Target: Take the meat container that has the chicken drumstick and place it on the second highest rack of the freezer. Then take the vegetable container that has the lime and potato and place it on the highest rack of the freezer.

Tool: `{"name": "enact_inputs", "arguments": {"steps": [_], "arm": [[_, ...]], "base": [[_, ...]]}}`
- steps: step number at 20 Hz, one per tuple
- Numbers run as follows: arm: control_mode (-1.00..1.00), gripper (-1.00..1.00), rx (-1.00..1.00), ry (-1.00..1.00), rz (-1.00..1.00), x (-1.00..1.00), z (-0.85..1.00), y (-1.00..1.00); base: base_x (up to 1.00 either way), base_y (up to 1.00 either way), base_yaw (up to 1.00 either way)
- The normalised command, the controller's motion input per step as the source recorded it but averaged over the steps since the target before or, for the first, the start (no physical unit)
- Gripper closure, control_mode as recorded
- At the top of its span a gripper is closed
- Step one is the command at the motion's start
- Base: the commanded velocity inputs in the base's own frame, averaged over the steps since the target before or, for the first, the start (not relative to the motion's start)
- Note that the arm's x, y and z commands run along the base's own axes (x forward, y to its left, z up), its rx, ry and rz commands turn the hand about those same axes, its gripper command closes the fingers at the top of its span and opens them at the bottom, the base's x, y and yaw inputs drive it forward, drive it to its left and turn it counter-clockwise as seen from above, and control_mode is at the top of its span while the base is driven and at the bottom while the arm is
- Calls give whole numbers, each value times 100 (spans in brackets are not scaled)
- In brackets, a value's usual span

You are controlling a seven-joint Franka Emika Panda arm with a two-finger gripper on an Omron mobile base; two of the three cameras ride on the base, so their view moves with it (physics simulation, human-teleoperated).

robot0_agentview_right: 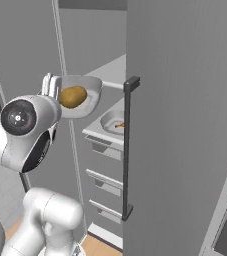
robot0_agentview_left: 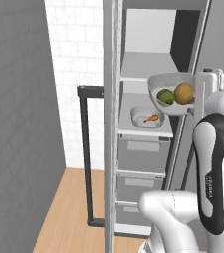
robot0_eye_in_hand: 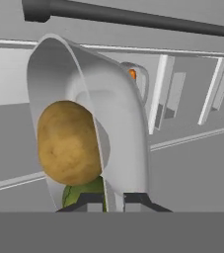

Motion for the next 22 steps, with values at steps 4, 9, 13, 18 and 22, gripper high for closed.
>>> {"name": "enact_inputs", "arguments": {"steps": [4,9,13,18,22], "arm": [[-100,100,0,0,-2,69,1,0],[-100,100,0,-10,-9,72,1,-1],[-100,100,0,-8,-7,68,5,-1],[-100,100,0,0,-1,71,11,-14],[-100,100,0,0,0,57,10,-21]], "base": [[0,0,0],[0,0,0],[0,0,0],[0,0,0],[0,0,0]]}}
